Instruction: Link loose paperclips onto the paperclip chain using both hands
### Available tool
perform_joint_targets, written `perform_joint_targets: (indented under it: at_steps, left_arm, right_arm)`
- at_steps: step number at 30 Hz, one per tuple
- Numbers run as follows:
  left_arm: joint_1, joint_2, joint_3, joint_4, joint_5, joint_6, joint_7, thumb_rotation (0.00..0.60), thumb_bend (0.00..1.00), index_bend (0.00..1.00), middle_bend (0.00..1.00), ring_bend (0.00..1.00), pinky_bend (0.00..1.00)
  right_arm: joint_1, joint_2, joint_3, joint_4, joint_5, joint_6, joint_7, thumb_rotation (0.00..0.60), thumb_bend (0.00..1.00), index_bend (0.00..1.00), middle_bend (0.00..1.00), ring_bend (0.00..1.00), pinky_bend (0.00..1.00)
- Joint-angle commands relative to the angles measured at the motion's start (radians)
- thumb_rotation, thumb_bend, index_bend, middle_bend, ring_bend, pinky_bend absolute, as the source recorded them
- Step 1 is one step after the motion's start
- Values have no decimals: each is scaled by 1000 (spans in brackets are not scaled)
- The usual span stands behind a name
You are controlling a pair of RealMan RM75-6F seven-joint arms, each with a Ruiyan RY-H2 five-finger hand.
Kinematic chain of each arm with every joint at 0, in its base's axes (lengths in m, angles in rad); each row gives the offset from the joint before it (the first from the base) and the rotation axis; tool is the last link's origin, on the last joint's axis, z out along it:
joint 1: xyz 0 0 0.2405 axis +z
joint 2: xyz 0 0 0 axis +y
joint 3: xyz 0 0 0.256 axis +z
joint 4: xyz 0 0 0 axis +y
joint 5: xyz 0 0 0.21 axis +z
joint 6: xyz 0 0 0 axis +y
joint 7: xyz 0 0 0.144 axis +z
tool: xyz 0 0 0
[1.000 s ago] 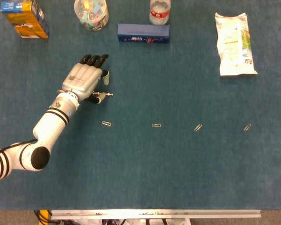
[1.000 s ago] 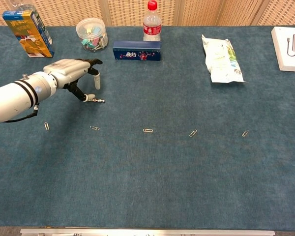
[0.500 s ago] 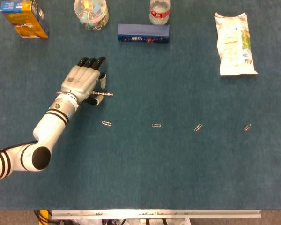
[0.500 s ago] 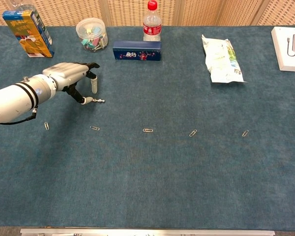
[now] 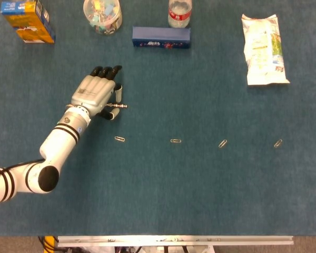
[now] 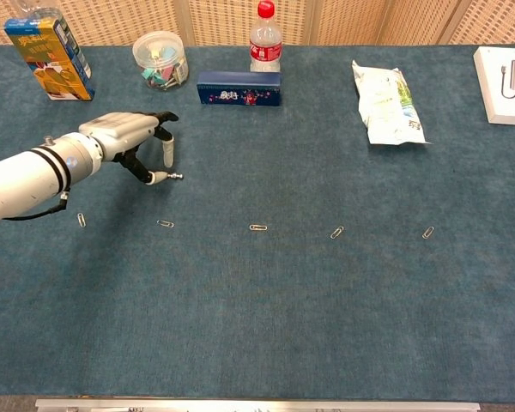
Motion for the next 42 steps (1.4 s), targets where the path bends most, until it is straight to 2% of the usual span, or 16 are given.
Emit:
perform_joint_targets:
  at_steps: [1, 42]
  left_arm:
    - [-3, -14, 1, 14, -7, 5, 2, 600, 326, 454, 0, 0, 0]
    - [-4, -103, 15, 127, -27, 22, 30, 600, 326, 491, 0, 0, 0]
  right_arm:
    - [0, 0, 0, 0, 0, -1, 1, 600, 13, 334, 288, 213, 465]
    - [-6, -3, -8, 3, 1, -5, 9, 600, 12, 334, 288, 214, 464]
